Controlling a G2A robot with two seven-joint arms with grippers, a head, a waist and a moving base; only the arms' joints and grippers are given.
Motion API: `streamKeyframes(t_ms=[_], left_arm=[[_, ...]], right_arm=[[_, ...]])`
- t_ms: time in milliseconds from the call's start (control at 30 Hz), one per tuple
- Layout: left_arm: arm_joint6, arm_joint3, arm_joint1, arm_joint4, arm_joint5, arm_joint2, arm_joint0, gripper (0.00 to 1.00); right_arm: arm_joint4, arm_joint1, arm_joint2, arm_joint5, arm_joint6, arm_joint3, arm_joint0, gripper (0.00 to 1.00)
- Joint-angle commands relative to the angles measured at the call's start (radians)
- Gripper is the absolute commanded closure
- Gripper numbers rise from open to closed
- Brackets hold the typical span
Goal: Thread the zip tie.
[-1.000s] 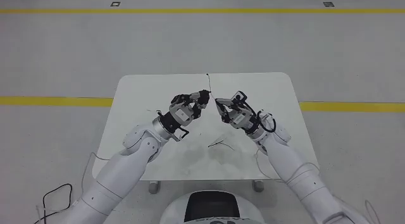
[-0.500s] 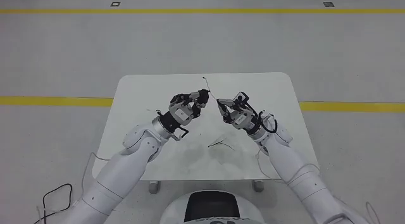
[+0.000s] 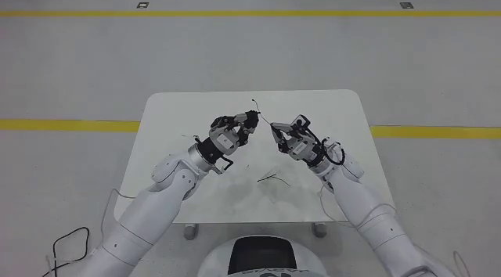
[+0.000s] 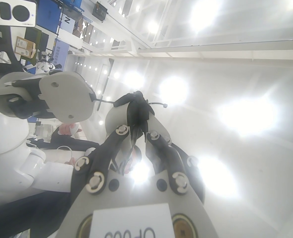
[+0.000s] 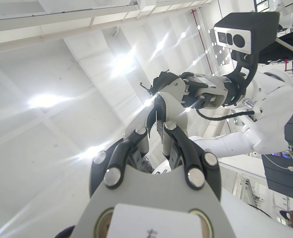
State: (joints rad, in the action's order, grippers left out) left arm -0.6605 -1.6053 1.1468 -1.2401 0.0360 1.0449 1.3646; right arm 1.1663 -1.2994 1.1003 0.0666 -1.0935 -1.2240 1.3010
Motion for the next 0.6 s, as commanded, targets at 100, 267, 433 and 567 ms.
streamKeyframes(t_ms=[100, 267, 433, 567], left_arm=[[-0.002, 0.001, 0.002, 0.003, 0.005, 0.001, 0.001, 1.00], [-0.001, 0.000, 0.004, 0.005, 0.002, 0.003, 0.004, 1.00], [-0.002, -0.003, 0.006, 0.009, 0.004, 0.004, 0.007, 1.00], [-0.005, -0.004, 0.007, 0.010, 0.007, 0.006, 0.009, 1.00]], right_arm=[[-0.004, 0.000, 0.004, -0.001, 0.001, 0.005, 0.004, 1.00], [-0.011, 0.000, 0.011, 0.002, 0.000, 0.010, 0.009, 1.00], [-0.016, 0.001, 0.017, 0.004, 0.001, 0.010, 0.015, 1.00], [-0.018, 0.001, 0.021, 0.004, 0.003, 0.009, 0.019, 1.00]])
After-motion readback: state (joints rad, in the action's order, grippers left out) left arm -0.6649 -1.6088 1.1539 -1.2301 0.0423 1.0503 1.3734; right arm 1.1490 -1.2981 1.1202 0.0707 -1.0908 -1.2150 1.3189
